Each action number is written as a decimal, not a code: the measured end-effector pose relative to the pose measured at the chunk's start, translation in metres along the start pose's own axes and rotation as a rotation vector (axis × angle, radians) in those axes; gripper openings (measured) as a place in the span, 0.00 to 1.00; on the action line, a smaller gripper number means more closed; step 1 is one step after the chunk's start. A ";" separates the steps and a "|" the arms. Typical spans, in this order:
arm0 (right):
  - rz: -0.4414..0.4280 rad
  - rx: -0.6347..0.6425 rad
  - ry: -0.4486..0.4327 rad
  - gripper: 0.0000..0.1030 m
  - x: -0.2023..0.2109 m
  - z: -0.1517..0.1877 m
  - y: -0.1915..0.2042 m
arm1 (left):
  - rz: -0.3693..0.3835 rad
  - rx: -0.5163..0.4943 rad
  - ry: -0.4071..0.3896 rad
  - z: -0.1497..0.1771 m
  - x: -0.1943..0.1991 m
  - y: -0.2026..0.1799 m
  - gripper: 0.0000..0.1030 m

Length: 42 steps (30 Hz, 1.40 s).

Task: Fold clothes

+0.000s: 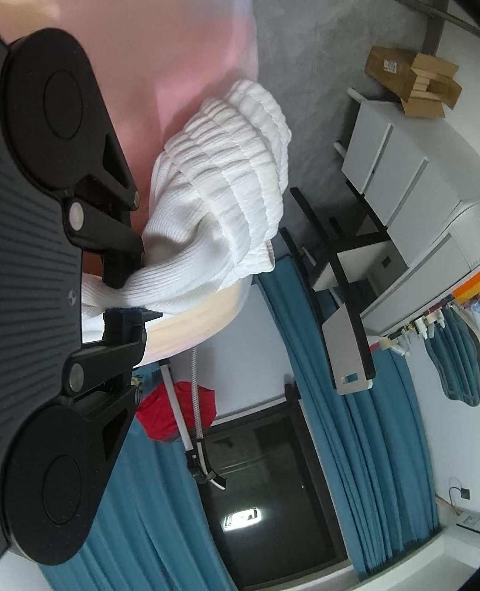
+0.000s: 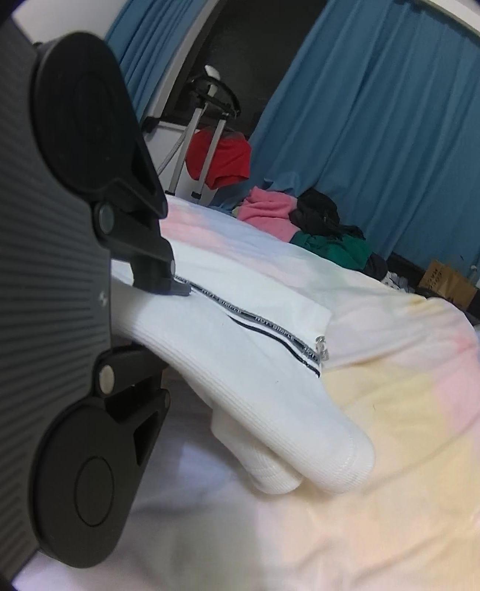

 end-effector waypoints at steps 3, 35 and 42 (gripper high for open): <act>-0.002 -0.036 -0.008 0.11 0.033 0.009 -0.015 | -0.030 0.047 0.019 0.004 0.036 0.019 0.10; 0.007 -0.258 0.065 0.39 0.037 0.021 -0.089 | -0.169 -0.877 -0.075 0.165 0.097 -0.047 0.82; -0.013 -0.237 0.067 0.38 0.030 0.019 -0.094 | -0.133 -1.084 0.010 0.233 0.055 -0.047 0.82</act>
Point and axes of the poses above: each gripper's, at about its wrist camera, not at the fingertips, and x roughly against the way its jaws point, y to its left, z to its underside, the point moved 7 cm from there along -x, roughly the way its jaws point, and after that the axes turned 7 degrees about x, right-handed, at the moved point
